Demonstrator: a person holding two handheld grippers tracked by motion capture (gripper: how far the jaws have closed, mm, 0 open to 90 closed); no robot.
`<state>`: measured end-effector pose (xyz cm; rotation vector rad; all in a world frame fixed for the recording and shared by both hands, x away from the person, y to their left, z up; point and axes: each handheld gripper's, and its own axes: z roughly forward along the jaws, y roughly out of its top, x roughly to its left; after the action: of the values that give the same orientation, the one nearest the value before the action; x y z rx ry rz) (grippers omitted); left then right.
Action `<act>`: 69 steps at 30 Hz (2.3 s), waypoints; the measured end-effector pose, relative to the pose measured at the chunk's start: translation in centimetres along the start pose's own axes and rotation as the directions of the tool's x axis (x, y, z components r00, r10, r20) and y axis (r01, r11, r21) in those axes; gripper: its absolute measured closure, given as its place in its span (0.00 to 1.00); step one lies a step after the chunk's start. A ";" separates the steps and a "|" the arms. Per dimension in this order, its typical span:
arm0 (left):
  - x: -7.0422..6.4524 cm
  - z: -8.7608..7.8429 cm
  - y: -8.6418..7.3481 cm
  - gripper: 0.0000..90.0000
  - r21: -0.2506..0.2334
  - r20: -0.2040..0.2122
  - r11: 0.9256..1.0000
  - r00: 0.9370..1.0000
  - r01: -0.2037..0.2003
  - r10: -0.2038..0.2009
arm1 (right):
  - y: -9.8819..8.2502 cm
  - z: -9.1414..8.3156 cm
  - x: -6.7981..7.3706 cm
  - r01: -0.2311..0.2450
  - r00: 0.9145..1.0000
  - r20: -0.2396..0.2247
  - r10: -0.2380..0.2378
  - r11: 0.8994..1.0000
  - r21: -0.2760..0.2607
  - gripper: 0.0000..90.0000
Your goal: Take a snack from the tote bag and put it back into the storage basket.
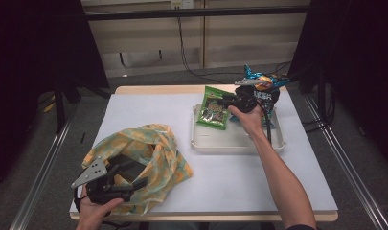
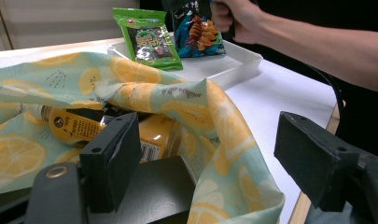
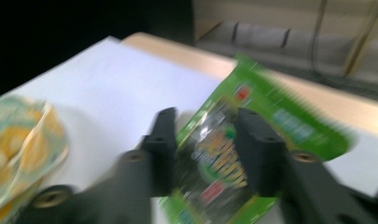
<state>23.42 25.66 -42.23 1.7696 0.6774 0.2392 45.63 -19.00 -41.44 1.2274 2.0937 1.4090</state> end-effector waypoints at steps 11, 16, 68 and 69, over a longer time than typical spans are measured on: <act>-0.1 -0.1 0.0 0.26 -0.003 0.005 1.000 1.000 -0.007 0.007 | -3.5 2.6 0.9 0.047 0.993 -0.117 -0.026 0.983 0.175 1.00; -0.1 -0.1 0.0 0.26 -0.004 0.000 1.000 1.000 -0.007 0.007 | -3.8 3.6 1.2 0.065 0.989 -0.144 -0.031 0.970 0.236 1.00; -0.2 0.0 0.0 0.44 0.008 0.063 1.000 0.998 0.003 -0.003 | -3.4 5.2 2.0 0.053 0.998 -0.050 -0.042 0.970 0.237 0.83; -0.1 0.0 0.0 0.46 0.008 0.069 1.000 0.998 0.003 -0.004 | -3.4 5.0 2.2 0.055 0.998 -0.052 -0.044 0.972 0.230 0.82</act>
<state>23.32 25.59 -42.25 1.7762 0.6328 0.1725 46.15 -14.75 -46.23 1.2268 2.3574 1.2091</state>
